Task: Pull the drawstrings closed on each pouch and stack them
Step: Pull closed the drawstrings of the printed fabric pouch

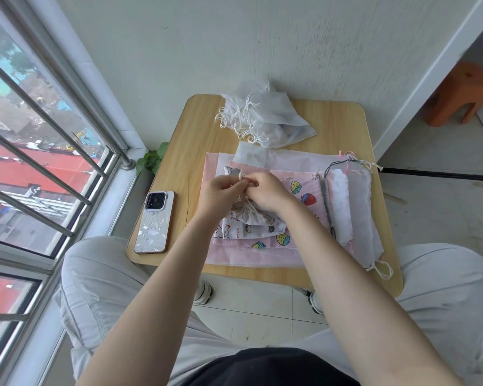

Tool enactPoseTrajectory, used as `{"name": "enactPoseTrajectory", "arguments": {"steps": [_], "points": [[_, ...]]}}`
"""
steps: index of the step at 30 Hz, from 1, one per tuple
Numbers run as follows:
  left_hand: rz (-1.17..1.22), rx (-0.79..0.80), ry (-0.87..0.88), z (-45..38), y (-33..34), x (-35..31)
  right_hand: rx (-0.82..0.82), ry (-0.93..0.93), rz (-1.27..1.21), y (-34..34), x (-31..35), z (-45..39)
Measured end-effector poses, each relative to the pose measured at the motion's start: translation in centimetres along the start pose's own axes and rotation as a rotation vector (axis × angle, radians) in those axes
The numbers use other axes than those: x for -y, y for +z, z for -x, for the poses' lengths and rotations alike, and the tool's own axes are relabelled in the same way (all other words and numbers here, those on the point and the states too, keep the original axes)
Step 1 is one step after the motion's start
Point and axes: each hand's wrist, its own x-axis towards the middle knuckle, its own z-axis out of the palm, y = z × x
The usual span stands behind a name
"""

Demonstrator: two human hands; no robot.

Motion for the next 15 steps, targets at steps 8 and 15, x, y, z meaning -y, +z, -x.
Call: {"name": "enactPoseTrajectory", "arguments": {"steps": [8, 15], "points": [[0.036, 0.002, 0.012, -0.03, -0.04, -0.37, -0.033, -0.020, 0.009, -0.32, -0.10, 0.21], [0.080, 0.016, -0.034, -0.60, 0.17, 0.36, -0.097, 0.004, -0.031, -0.38, -0.25, 0.29]]}}
